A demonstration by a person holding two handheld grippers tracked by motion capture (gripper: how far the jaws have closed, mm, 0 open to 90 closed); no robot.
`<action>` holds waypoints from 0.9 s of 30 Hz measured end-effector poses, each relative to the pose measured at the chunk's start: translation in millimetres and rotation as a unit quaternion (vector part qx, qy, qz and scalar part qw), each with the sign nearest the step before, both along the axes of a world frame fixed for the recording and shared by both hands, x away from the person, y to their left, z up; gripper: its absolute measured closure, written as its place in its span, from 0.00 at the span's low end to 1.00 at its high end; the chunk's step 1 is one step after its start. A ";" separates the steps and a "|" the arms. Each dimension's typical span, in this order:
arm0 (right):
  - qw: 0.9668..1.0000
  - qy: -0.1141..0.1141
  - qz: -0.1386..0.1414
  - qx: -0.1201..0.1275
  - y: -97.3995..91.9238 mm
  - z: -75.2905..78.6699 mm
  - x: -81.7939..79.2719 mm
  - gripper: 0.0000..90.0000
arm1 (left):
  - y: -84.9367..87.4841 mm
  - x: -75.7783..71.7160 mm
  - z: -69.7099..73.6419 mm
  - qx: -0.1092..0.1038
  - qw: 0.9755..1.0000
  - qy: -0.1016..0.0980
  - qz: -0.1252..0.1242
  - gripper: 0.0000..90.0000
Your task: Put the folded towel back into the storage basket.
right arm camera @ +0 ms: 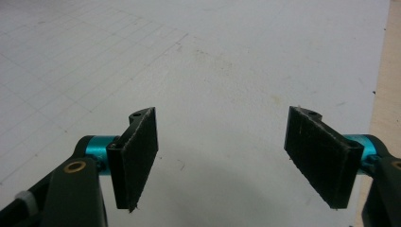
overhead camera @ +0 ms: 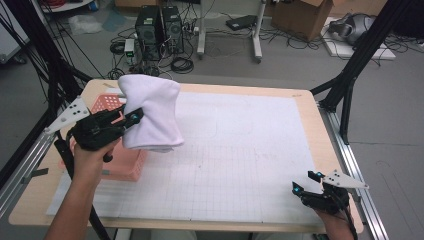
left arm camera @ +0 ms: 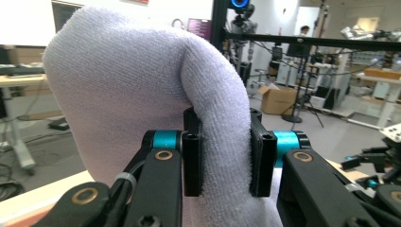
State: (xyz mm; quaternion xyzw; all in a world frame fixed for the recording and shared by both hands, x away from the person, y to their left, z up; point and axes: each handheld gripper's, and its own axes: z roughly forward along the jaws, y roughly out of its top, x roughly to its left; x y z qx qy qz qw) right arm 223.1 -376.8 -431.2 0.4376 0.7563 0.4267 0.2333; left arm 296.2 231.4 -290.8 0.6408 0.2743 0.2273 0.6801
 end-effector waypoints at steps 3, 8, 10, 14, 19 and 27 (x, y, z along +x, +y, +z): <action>1.000 0.000 0.000 -0.001 0.0 0.0 0.2 0.29 | 8.5 0.6 1.6 -0.001 1.000 0.000 0.008 0.80; 1.000 0.000 -0.001 -0.001 0.6 0.2 0.2 0.29 | 26.3 2.8 4.0 -0.008 1.000 -0.001 0.018 0.80; 1.000 0.000 0.001 -0.003 1.0 0.3 0.1 0.29 | 32.8 3.7 4.8 -0.010 1.000 -0.001 0.024 0.80; 1.000 0.000 0.000 -0.003 1.6 0.0 0.4 0.29 | 49.4 5.0 5.2 -0.008 0.999 0.000 0.036 0.80; 1.000 0.000 0.001 -0.003 2.3 0.3 0.2 0.29 | 68.5 6.8 -0.6 -0.013 0.999 0.006 0.048 0.80; 1.000 0.000 0.002 -0.006 4.2 0.3 0.4 0.29 | 95.9 9.1 -19.2 -0.023 0.997 0.021 0.068 0.80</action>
